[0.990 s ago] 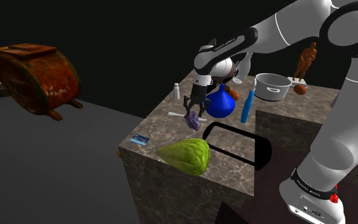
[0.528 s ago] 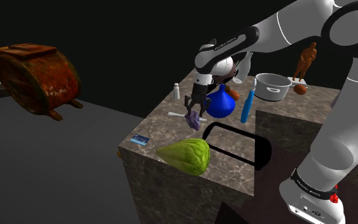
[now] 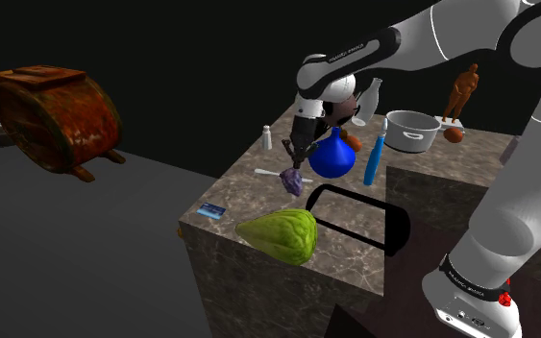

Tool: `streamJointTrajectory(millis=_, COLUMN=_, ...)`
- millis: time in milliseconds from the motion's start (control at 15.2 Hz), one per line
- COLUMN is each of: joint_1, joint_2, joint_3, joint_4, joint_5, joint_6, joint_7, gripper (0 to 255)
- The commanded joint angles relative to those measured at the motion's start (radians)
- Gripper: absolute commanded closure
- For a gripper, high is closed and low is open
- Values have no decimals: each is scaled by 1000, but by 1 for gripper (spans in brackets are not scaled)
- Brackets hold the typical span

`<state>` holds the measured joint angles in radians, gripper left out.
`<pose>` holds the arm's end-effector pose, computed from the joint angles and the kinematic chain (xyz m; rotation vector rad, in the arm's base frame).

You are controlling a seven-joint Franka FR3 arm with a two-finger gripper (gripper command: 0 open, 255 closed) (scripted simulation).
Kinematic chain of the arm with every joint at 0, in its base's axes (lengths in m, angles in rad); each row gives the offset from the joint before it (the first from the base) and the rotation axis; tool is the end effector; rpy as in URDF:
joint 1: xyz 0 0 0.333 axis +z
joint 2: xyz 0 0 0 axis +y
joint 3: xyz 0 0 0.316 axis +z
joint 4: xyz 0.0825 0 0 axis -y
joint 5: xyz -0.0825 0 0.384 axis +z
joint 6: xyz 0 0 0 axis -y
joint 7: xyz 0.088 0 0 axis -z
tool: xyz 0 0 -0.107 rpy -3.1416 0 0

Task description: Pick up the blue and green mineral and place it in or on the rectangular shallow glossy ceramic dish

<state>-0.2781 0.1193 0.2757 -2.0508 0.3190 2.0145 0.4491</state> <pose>0.5551 0.0148 0.3746 -2.7248 0.8594 0.3128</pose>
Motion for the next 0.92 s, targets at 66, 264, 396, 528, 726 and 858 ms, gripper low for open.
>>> streamJointTrajectory(millis=66, joint_1=-1, joint_2=-7, joint_3=0, joint_4=6, joint_5=0, joint_6=-13, joint_7=2, gripper=255)
streamJointTrajectory(millis=264, joint_1=82, joint_2=10, joint_3=22, joint_4=-17, joint_5=-318, joint_6=123, joint_7=109, gripper=0)
streamJointTrajectory(millis=396, joint_1=89, joint_2=17, joint_3=19, joint_4=-25, joint_5=-335, joint_6=140, joint_7=117, gripper=0)
streamJointTrajectory(millis=528, joint_1=90, joint_2=30, joint_3=19, joint_4=-38, joint_5=-339, joint_6=166, joint_7=120, gripper=0)
streamJointTrajectory(millis=726, joint_1=92, joint_2=50, joint_3=17, joint_4=-57, joint_5=-347, joint_6=203, joint_7=125, gripper=0)
streamJointTrajectory(millis=858, joint_1=93, joint_2=62, joint_3=16, joint_4=-66, joint_5=-351, joint_6=223, joint_7=128, gripper=0)
